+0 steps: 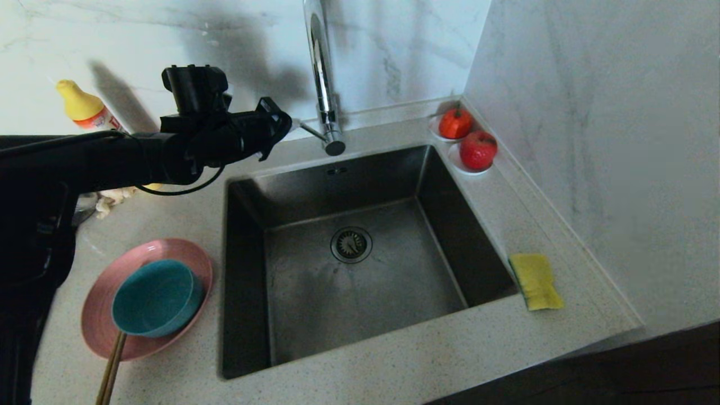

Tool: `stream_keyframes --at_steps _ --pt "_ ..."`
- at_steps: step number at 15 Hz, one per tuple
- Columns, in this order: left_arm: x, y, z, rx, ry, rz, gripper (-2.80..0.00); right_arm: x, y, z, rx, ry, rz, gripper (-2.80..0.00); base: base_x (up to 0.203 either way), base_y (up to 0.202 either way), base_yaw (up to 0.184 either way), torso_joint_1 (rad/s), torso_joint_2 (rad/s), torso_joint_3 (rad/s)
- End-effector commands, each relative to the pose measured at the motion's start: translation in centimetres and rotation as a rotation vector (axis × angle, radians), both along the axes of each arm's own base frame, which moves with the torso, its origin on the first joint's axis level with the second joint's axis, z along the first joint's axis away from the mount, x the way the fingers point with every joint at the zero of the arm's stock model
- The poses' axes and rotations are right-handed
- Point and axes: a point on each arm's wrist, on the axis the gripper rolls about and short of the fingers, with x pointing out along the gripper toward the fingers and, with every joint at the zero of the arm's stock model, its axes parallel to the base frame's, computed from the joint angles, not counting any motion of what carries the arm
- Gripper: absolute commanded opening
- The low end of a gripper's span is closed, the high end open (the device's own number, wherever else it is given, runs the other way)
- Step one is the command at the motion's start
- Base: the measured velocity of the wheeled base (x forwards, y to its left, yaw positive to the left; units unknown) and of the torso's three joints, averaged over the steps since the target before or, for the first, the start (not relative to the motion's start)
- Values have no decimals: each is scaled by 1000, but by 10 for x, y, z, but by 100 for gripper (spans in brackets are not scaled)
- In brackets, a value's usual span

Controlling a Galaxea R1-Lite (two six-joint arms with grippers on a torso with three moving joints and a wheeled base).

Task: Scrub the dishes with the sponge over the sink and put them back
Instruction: Turn on the faucet

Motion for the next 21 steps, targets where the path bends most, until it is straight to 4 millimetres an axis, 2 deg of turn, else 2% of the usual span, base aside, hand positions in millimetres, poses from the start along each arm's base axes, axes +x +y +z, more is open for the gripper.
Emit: stream_keyframes --at_steps 1,9,16,21 --pt "1 -1 0 -7 -11 -21 -280 0 0 0 1 2 0 -280 0 0 0 0 0 0" --pt "6 -2 -5 -11 -30 -52 -280 0 0 0 1 2 0 -280 0 0 0 0 0 0" --pt "4 3 3 -18 -83 -62 -280 0 0 0 1 1 -1 -280 0 0 0 0 0 0" --pt "8 1 -4 -15 -70 -67 -280 0 0 0 0 2 0 -280 0 0 0 0 0 0"
